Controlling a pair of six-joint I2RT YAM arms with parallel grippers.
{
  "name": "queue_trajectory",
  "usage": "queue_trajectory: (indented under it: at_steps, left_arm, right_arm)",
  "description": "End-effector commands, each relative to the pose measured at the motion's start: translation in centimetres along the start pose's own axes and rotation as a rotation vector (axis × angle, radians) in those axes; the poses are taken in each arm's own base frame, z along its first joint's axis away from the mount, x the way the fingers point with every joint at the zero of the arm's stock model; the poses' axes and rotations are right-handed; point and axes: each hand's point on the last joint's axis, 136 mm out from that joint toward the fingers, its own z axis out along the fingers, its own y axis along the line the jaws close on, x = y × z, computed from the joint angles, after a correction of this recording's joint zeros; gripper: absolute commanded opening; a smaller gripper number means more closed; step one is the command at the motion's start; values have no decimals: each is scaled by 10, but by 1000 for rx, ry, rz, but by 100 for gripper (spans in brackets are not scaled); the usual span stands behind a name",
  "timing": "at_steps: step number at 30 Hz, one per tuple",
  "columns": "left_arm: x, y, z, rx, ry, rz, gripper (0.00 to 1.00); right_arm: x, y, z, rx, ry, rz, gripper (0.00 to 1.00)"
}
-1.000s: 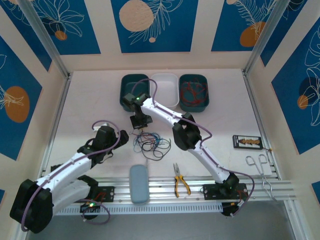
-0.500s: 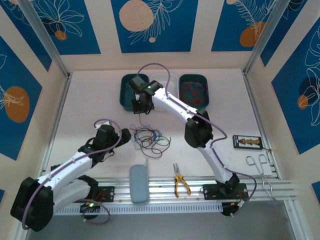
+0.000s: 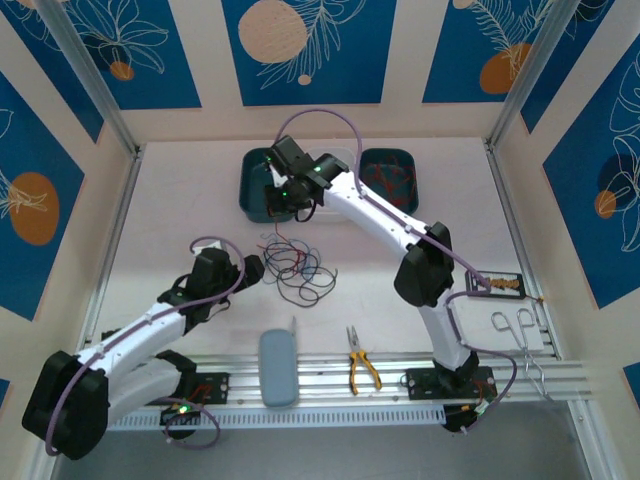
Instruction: Untangle the cables
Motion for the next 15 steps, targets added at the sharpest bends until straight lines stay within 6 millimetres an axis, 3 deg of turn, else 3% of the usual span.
queue_trajectory:
  at_steps: [1,15]
  left_arm:
    - [-4,-8,2,36,-3,15,100]
    - [-4,-16,8,62,15,19,100]
  right_arm:
    - [-9,25,-37,-92,-72,-40,0]
    - [-17,61,-119,-167,-296,-205,0]
